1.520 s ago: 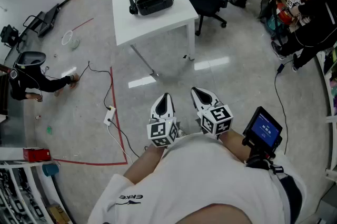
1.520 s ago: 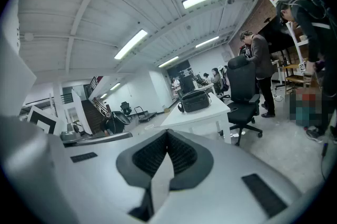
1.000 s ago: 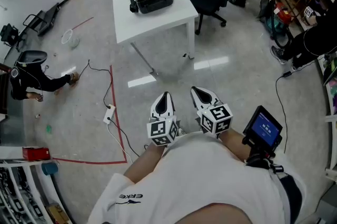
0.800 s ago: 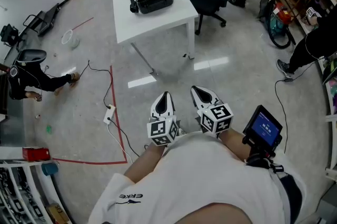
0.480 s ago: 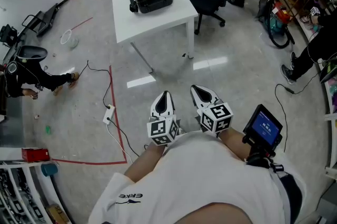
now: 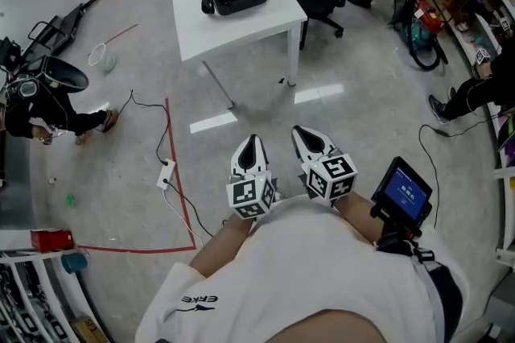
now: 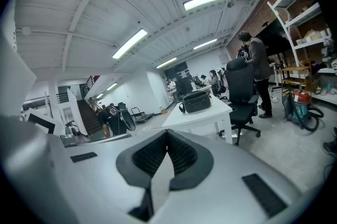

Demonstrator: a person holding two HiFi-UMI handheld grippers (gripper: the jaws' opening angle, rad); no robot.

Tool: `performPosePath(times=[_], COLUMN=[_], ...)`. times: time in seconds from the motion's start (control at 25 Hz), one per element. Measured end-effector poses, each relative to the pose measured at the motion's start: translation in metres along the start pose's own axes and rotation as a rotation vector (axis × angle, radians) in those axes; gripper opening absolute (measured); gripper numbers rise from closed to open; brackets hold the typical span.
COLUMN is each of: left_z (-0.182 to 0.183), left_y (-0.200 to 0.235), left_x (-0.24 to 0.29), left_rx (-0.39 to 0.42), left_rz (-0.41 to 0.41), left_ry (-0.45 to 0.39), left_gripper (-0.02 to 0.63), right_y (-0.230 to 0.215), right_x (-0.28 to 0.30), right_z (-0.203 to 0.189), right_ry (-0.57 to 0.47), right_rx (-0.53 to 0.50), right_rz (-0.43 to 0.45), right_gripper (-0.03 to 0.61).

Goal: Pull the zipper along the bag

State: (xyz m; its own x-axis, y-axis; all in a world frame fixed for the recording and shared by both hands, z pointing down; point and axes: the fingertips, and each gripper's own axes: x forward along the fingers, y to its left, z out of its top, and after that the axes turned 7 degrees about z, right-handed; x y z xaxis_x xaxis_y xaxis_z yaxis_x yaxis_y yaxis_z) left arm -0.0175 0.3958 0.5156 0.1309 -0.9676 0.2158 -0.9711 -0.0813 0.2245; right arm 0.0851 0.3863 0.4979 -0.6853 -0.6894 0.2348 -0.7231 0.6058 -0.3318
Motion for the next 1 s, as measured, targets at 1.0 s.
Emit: performPosePath(times=[1.0], left_z=[0.019], left_y=[0.025], left_x=[0.003], left_rx=[0.064], left_rz=[-0.023], left_ry=[-0.01], left_gripper=[0.003], right_y=[0.017], right_x=[0.022], right_z=[0.021], right_ry=[-0.019], right_rx=[-0.051], right_rz=[-0.036], right_gripper=[0.005])
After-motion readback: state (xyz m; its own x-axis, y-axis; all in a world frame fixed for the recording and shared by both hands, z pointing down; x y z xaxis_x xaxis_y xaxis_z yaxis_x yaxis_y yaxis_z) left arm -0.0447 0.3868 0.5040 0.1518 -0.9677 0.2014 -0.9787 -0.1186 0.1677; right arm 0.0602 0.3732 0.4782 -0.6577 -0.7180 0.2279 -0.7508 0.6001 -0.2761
